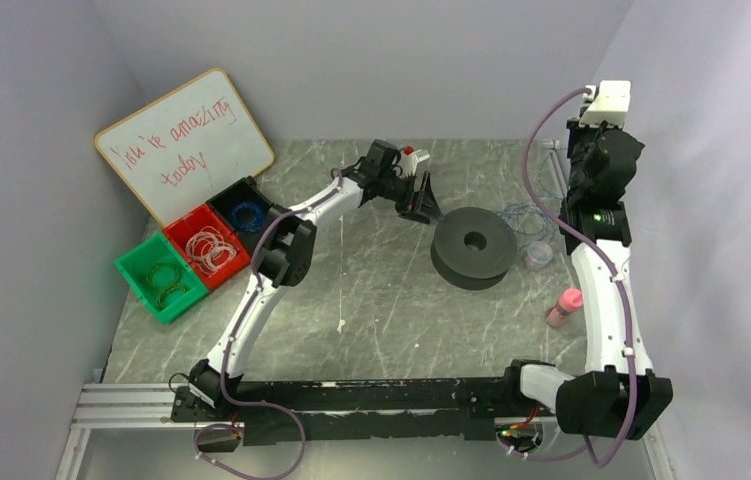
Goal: Wrap the cables
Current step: Pick up the cable reel from the center of the board.
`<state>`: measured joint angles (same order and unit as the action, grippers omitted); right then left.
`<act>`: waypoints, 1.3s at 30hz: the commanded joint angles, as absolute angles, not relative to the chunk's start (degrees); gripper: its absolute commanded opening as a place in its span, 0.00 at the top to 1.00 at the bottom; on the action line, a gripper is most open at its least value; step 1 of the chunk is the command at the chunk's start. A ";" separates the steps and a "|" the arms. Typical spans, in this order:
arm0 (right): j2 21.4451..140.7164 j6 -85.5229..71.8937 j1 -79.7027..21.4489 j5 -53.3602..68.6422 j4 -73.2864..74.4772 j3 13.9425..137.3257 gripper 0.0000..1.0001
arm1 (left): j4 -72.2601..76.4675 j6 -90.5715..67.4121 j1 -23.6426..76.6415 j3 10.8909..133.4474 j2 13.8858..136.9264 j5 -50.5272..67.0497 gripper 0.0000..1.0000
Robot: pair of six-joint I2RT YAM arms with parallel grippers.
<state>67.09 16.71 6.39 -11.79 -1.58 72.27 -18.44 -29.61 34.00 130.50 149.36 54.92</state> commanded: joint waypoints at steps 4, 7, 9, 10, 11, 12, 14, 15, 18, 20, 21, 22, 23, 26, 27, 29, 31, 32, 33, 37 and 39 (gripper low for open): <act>64.14 16.86 6.68 -13.49 -5.90 68.82 1.00 | -8.45 -38.84 35.92 134.75 153.10 62.02 0.19; 63.49 15.74 6.68 -12.37 -5.83 67.82 1.00 | -8.11 -39.05 36.67 135.18 153.81 62.40 0.26; 63.17 15.31 6.68 -11.48 -5.80 67.03 1.00 | -7.13 -39.91 37.03 135.48 154.42 63.01 0.29; 63.04 15.17 6.68 -11.36 -5.80 66.68 1.00 | -6.38 -40.40 37.29 135.51 154.68 63.31 0.30; 62.88 15.20 6.68 -11.26 -5.80 66.38 1.00 | -5.95 -40.83 37.49 135.72 154.92 63.48 0.30; 62.70 15.20 6.68 -11.11 -5.92 66.07 1.00 | -5.72 -41.03 37.74 135.98 155.17 63.56 0.30; 62.38 15.36 6.72 -11.31 -6.04 65.44 1.00 | -5.30 -41.44 38.18 136.50 155.62 63.67 0.36; 62.10 15.48 6.74 -11.26 -6.28 65.17 1.00 | -4.98 -41.65 38.57 136.62 155.80 63.90 0.41; 61.39 15.59 6.77 -11.07 -6.82 64.37 1.00 | -4.67 -41.91 39.09 136.95 155.98 64.23 0.64; 61.12 15.56 6.77 -10.76 -7.00 64.16 1.00 | -5.52 -41.36 39.17 136.95 155.42 64.02 0.86; 61.01 15.48 6.77 -10.66 -7.03 64.08 1.00 | -6.53 -40.51 39.05 137.07 154.77 63.70 0.94; 61.00 15.45 6.77 -10.64 -7.03 64.07 1.00 | -7.83 -38.73 38.92 137.12 154.02 63.23 0.97; 61.06 15.53 6.77 -10.64 -6.91 64.18 1.00 | -9.45 -37.29 38.73 137.04 152.83 62.66 0.97; 61.28 15.96 6.77 -9.78 -5.90 65.09 1.00 | -15.11 -30.77 37.31 135.49 146.76 61.35 0.97; 61.46 16.15 6.77 -9.33 -5.11 65.81 1.00 | -18.54 -26.83 36.77 135.06 144.00 60.29 0.98; 61.89 16.42 6.77 -7.93 -2.18 67.84 1.00 | -26.32 -18.33 35.54 134.05 137.74 57.74 0.97; 62.13 16.20 6.77 -6.63 1.02 69.88 1.00 | -36.05 -9.59 34.64 132.89 130.02 54.36 0.98; 62.14 15.96 6.77 -6.04 2.41 70.68 1.00 | -40.02 -4.55 34.51 131.99 127.01 52.14 0.97; 62.08 15.61 6.77 -5.15 4.03 71.31 1.00 | -43.48 0.08 34.60 130.50 123.45 49.47 0.97; 61.53 13.08 6.77 -0.43 8.20 72.62 1.00 | -47.46 12.39 35.21 118.57 109.17 39.41 0.98; 61.04 11.92 6.77 4.03 9.66 72.80 1.00 | -49.27 17.47 36.35 113.33 103.48 33.48 0.97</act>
<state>62.54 14.96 6.57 -3.68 5.28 70.19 -41.69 -1.10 33.74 120.40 116.42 44.31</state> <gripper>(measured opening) 0.015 0.058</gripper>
